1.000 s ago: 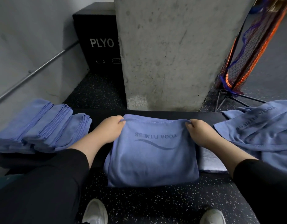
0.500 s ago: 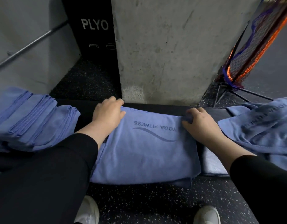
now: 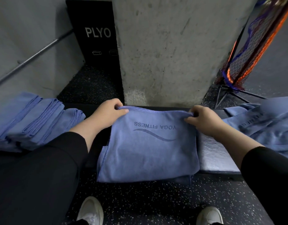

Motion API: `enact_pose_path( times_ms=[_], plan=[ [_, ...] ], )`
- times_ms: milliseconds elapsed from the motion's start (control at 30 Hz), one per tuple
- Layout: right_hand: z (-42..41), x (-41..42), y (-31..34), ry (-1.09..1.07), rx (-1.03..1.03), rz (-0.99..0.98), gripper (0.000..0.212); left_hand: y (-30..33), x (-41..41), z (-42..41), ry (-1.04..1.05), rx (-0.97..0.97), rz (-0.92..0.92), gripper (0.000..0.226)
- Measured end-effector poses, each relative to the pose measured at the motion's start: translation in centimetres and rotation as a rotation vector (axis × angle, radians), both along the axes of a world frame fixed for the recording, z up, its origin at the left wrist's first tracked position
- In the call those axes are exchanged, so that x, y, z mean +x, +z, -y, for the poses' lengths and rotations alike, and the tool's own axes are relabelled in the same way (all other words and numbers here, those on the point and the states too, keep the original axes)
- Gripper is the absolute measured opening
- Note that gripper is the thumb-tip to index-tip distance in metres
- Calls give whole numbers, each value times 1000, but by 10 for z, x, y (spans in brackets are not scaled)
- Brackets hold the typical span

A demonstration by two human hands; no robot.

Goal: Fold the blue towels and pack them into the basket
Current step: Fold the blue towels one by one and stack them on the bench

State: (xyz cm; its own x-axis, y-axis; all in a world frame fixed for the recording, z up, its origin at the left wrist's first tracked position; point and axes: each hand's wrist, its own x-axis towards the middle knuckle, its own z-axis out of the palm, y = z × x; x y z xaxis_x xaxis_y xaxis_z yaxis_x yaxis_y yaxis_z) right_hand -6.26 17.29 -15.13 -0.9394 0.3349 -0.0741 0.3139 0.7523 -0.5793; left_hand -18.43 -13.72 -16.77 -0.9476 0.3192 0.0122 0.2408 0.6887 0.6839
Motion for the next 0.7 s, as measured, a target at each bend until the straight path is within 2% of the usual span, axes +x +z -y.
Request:
enact_pose_path(
  times_ms=[67, 133, 200, 267, 467, 700],
  plan=[
    [-1, 7, 18, 36, -93, -71, 22, 13, 8, 10, 7, 170, 37, 18],
    [-1, 17, 36, 58, -287, -140, 23, 27, 15, 21, 26, 296, 44, 17],
    [1, 27, 53, 60, -486, -203, 18, 42, 22, 29, 46, 398, 43, 11],
    [8, 38, 75, 77, -565, -266, 14, 61, 29, 34, 45, 491, 32, 12],
    [24, 61, 140, 119, -601, -587, 23, 130, 56, 35, 32, 864, -141, 17],
    [25, 76, 151, 46, -471, -693, 25, 144, 75, 38, 109, 831, -204, 22]
  ],
)
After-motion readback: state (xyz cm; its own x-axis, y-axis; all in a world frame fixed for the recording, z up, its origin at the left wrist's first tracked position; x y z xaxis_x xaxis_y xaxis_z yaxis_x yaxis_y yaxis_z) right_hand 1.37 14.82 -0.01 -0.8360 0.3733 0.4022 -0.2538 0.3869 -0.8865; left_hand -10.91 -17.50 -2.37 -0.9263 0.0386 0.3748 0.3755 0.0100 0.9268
